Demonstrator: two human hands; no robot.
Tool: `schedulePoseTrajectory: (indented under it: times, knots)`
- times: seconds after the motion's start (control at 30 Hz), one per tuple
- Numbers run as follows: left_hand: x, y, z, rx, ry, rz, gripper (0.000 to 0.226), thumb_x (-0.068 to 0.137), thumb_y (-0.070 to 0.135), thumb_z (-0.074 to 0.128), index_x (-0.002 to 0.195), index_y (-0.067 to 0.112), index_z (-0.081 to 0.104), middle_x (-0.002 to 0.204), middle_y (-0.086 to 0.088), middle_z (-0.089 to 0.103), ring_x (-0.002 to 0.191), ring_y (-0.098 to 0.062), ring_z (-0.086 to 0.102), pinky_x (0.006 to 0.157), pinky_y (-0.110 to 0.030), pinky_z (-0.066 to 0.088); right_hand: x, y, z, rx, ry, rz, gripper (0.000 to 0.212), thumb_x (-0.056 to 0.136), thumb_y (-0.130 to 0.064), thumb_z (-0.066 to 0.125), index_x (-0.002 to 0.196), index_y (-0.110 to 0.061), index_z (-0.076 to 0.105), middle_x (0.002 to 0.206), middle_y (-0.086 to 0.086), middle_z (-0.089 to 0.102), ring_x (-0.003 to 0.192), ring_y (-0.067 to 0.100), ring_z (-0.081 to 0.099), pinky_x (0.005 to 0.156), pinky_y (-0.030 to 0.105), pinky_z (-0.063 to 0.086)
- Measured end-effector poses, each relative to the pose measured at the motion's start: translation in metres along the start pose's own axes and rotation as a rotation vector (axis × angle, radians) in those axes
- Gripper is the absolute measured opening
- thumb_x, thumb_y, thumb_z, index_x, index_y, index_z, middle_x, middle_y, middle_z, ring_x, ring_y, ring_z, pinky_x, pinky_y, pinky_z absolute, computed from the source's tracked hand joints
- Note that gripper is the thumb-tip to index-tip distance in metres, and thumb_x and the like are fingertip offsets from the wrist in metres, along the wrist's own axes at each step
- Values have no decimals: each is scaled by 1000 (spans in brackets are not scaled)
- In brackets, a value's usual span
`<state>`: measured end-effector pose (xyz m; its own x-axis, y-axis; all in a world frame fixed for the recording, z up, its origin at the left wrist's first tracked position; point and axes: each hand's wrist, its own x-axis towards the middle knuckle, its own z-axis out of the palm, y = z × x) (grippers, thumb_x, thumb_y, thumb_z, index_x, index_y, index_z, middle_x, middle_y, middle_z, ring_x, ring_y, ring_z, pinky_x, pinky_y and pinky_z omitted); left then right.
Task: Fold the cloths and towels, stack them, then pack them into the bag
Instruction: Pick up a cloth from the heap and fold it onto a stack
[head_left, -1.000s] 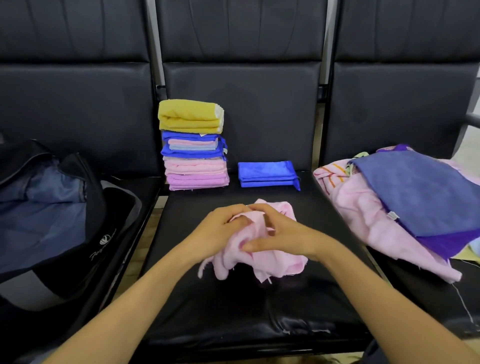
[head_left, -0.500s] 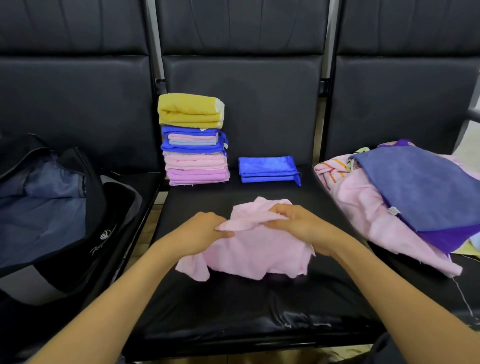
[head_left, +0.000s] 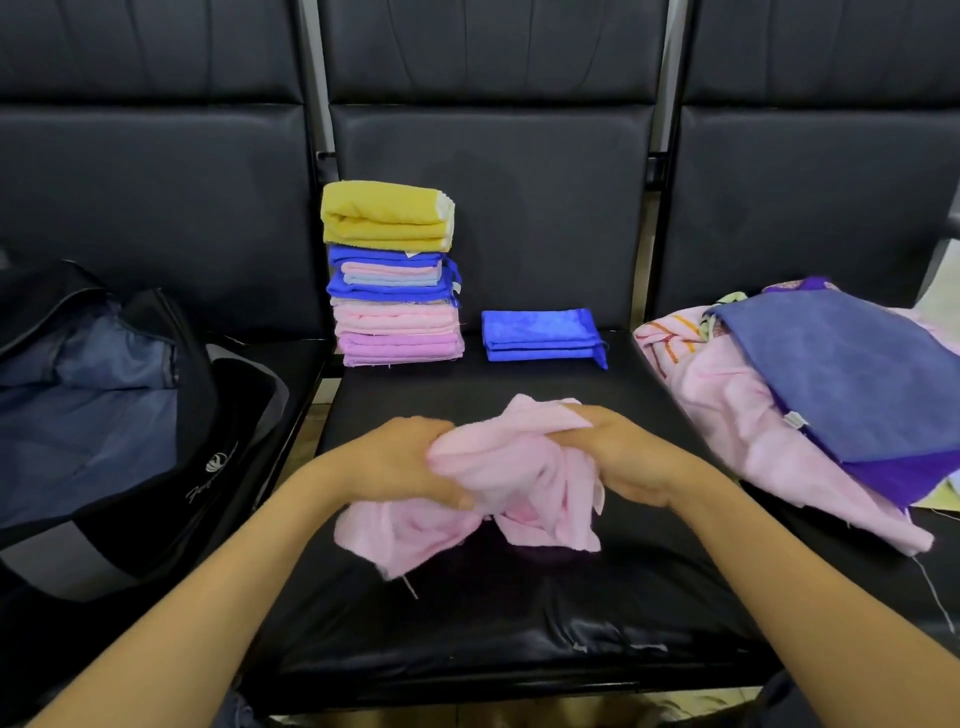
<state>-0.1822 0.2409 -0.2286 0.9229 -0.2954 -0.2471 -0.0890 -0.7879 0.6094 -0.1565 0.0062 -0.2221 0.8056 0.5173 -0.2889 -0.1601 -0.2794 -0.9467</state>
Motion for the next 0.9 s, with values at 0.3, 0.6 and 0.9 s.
schedulePoseTrajectory:
  times: [0.3, 0.6, 0.9]
  knots:
    - [5, 0, 3, -174, 237, 76, 9, 96, 16, 49, 101, 15, 57, 99, 0, 62, 92, -17, 58, 83, -36, 47, -5, -3, 0, -481, -168, 68, 42, 72, -28, 82, 105, -39, 60, 107, -18, 64, 99, 0, 60, 82, 17, 49]
    - [-5, 20, 9, -166, -112, -34, 29, 73, 29, 82, 93, 17, 65, 87, 6, 69, 82, -12, 64, 71, -19, 50, 20, 10, -15, -1217, 568, -173, 23, 92, -15, 47, 114, -19, 52, 107, 2, 54, 93, 23, 57, 70, 32, 42]
    - [7, -6, -4, -391, 311, -23, 8, 91, 8, 56, 90, 16, 54, 92, -4, 60, 88, -20, 55, 76, -34, 43, 11, 4, -7, -424, 6, -59, 47, 70, -30, 83, 112, -29, 62, 105, -14, 68, 97, 2, 63, 81, 21, 52]
